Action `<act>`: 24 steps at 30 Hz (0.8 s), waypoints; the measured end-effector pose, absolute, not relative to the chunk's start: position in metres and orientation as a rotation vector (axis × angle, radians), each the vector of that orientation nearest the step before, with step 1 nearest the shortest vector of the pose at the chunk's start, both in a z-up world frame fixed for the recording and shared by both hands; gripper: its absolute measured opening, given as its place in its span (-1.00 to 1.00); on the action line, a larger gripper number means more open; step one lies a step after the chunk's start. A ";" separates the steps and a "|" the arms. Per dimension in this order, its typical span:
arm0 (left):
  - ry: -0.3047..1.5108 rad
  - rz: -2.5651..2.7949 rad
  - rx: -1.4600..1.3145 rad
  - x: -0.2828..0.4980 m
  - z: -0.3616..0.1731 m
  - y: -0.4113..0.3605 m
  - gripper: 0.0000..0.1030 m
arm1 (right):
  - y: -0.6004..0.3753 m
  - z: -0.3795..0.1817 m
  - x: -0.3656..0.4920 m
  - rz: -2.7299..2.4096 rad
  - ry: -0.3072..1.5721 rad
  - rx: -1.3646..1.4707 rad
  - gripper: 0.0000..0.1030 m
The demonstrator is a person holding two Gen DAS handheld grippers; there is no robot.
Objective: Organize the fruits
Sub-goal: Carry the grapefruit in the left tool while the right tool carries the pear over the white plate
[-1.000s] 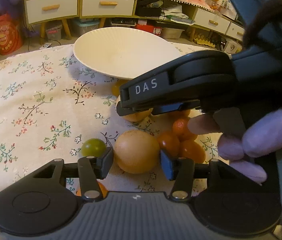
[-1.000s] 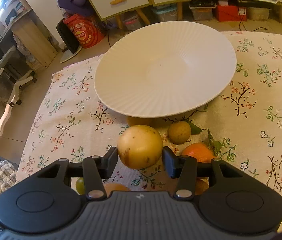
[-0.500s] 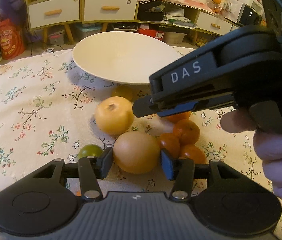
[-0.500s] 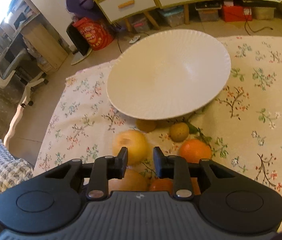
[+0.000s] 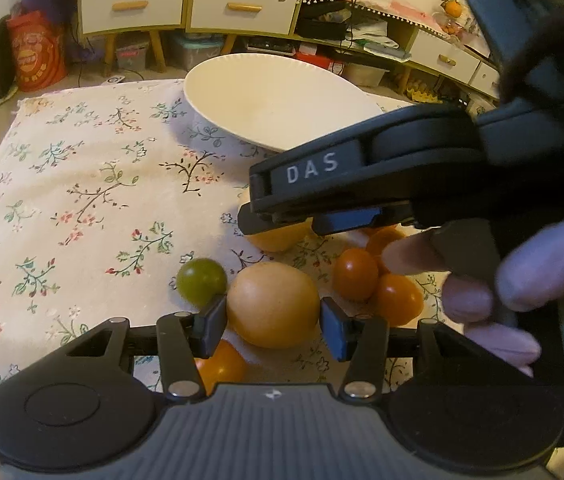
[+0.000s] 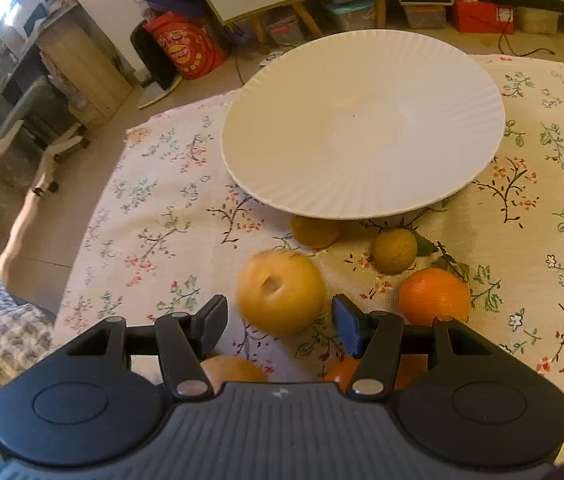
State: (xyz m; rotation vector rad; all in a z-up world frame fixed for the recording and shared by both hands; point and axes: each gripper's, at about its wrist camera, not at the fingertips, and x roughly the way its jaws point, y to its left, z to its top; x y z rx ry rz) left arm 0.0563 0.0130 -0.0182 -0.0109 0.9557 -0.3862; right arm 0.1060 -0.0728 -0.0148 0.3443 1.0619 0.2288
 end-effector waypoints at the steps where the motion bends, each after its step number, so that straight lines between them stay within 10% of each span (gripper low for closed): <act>1: 0.955 -0.386 -0.012 0.056 -0.018 0.014 -0.41 | -0.072 -0.016 0.106 0.223 1.060 0.343 0.05; 24: 0.933 -0.374 -0.017 0.052 -0.007 0.016 -0.41 | -0.083 0.001 0.098 0.200 1.014 0.342 -0.09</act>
